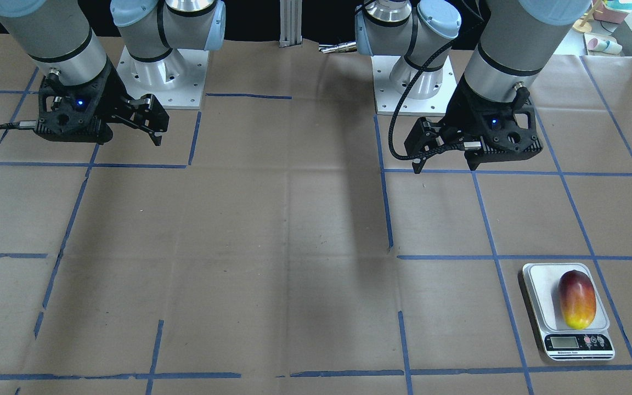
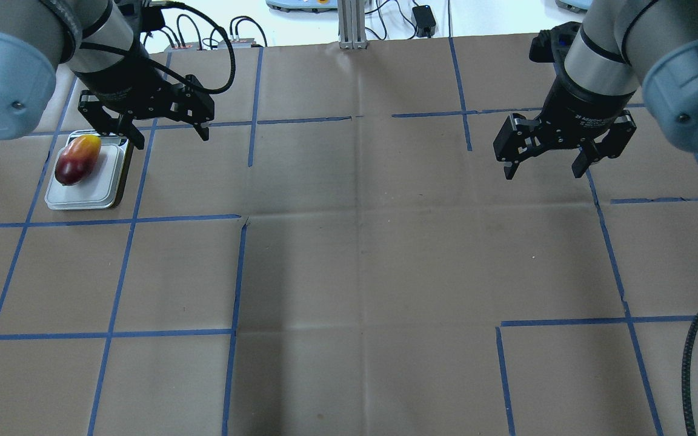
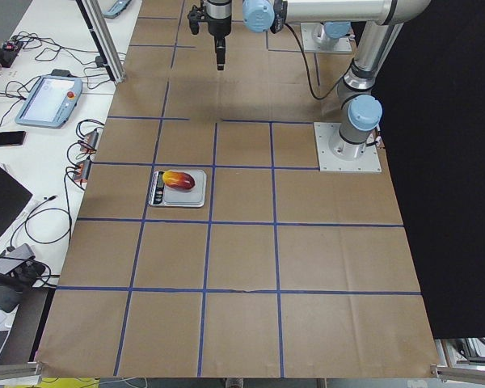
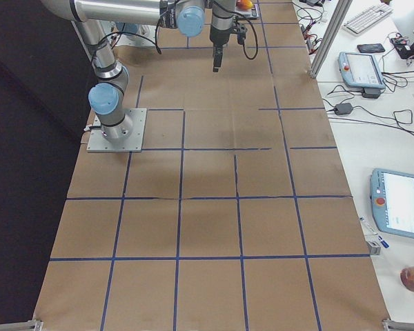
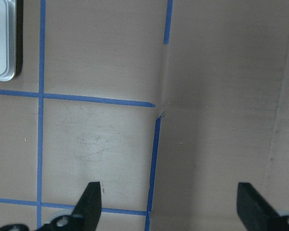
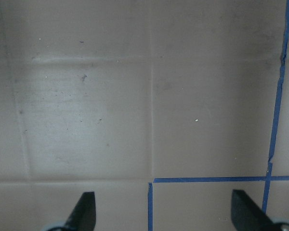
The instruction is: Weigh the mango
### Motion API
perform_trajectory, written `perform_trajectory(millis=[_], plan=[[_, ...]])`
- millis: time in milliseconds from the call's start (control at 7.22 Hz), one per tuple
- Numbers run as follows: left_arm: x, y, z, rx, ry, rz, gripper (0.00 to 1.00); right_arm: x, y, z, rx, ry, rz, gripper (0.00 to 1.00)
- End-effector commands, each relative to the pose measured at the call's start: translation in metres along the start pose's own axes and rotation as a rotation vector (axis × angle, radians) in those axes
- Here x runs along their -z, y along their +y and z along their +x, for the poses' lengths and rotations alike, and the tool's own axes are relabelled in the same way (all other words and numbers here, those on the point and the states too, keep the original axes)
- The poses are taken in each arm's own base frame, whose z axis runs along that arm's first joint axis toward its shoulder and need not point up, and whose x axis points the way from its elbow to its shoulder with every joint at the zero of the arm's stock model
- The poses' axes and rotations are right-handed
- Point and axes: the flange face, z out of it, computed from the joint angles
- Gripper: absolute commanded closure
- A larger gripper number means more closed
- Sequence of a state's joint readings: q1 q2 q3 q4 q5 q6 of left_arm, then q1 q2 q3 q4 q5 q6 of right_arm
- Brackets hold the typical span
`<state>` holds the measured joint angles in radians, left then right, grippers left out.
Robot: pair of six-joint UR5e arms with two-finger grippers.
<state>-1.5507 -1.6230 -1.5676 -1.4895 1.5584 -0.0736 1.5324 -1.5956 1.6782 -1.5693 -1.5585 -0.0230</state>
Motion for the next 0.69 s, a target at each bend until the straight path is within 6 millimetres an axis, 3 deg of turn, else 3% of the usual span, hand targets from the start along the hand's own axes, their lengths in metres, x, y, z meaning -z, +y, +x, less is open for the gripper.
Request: perform_trajectory(millis=[0, 554], plan=[[-0.0009, -0.0004, 0.0001, -0.005, 0.000, -0.002, 0.00, -0.0001, -0.0001, 0.0000, 0.000, 0.000, 0.000, 0.00], [0.0007, 0.0002, 0.0013, -0.046, 0.005, 0.001, 0.00, -0.0001, -0.0001, 0.0000, 0.000, 0.000, 0.000, 0.00]])
